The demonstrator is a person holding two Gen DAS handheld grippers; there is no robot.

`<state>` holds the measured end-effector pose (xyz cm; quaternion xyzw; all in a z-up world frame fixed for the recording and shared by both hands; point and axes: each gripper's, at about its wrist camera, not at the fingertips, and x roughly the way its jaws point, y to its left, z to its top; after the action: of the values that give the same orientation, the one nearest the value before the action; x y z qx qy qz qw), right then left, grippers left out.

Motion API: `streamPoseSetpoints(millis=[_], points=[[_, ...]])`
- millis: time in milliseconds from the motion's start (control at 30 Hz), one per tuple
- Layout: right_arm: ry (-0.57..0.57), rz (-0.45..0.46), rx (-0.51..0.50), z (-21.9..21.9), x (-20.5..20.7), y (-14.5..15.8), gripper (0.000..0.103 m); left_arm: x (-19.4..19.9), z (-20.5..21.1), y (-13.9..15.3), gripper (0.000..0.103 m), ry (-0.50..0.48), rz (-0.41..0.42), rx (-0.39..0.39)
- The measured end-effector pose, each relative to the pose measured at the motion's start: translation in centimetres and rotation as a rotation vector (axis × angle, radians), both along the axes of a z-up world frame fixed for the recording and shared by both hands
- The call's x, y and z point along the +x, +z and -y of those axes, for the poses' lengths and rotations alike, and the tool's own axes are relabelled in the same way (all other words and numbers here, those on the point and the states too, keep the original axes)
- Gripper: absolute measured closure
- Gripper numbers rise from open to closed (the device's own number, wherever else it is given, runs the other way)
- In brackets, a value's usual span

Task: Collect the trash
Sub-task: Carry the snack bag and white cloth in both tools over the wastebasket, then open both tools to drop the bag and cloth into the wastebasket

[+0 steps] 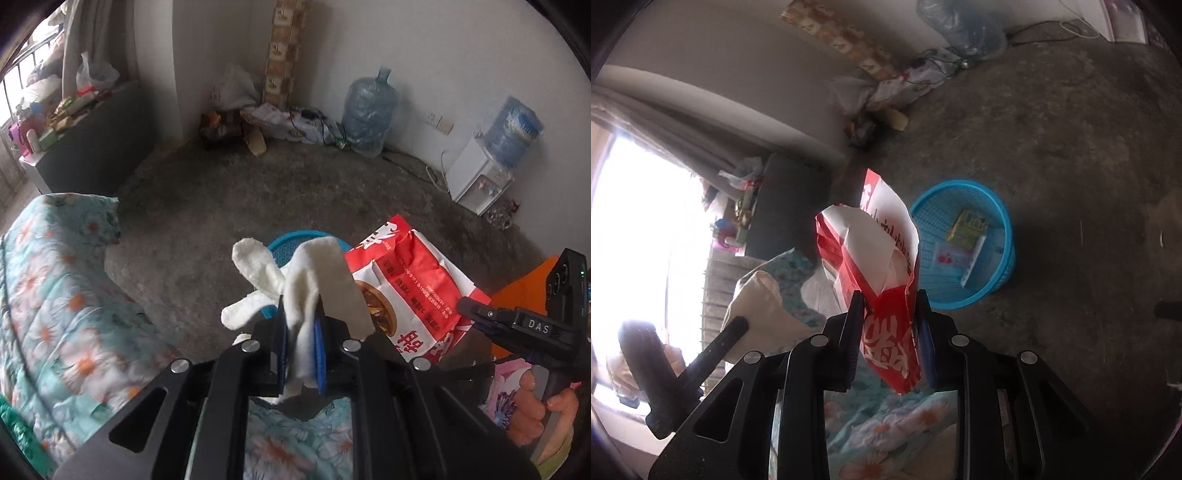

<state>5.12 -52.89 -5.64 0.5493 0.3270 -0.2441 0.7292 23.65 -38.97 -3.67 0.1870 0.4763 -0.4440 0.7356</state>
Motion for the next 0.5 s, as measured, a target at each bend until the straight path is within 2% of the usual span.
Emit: streamPoseSetpoints(millis=[133, 300, 367, 400, 467, 500], points=[[-0.034, -0.055, 0.041, 2.5, 2.3, -3.7, 0.077, 2.7, 6.2, -6.2, 0.091, 0.006, -0.082, 0.1], [-0.085, -0.1, 0.098, 5.6, 4.8, -8.5, 0.075, 5.6, 10.5, -13.0, 0.09, 0.013, -0.151, 0.224], [-0.107, -0.12, 0.111, 6.7, 5.4, -10.5, 0.071, 6.5, 11.5, -15.1, 0.09, 0.03, -0.176, 0.257], [-0.121, -0.13, 0.126, 7.2, 5.7, -12.0, 0.069, 6.8, 12.0, -16.1, 0.086, 0.033, -0.194, 0.259], [-0.13, -0.149, 0.156, 8.0, 6.0, -14.7, 0.056, 6.9, 12.3, -17.8, 0.072, 0.024, -0.226, 0.268], [-0.136, -0.161, 0.174, 8.3, 6.1, -15.7, 0.044, 7.0, 12.7, -18.7, 0.059, 0.023, -0.241, 0.281]])
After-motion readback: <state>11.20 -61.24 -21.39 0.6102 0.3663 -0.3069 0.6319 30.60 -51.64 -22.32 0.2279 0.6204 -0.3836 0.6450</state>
